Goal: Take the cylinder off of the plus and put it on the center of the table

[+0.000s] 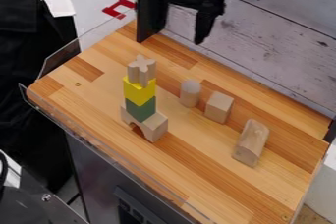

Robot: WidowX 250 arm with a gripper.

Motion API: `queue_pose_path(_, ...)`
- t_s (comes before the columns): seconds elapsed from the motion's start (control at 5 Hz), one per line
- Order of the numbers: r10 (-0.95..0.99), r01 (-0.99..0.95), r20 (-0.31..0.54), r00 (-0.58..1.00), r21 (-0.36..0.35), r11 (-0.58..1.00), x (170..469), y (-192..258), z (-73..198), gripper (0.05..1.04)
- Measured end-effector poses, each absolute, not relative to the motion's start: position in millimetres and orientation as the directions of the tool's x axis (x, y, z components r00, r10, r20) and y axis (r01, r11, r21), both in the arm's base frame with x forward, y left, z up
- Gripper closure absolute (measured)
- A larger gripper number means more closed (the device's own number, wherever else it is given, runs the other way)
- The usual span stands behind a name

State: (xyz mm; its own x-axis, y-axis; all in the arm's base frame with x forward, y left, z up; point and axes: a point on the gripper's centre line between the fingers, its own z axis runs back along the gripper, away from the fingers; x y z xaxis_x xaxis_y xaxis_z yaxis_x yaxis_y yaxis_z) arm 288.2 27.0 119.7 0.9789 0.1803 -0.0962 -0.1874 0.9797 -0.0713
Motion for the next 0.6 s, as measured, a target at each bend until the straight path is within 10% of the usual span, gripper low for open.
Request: queue_pose_path(0.6, 0.224, -0.229, -0.063, 0.973, -0.091, 0.969, 252.7, 34.3, 131.2, 0.085)
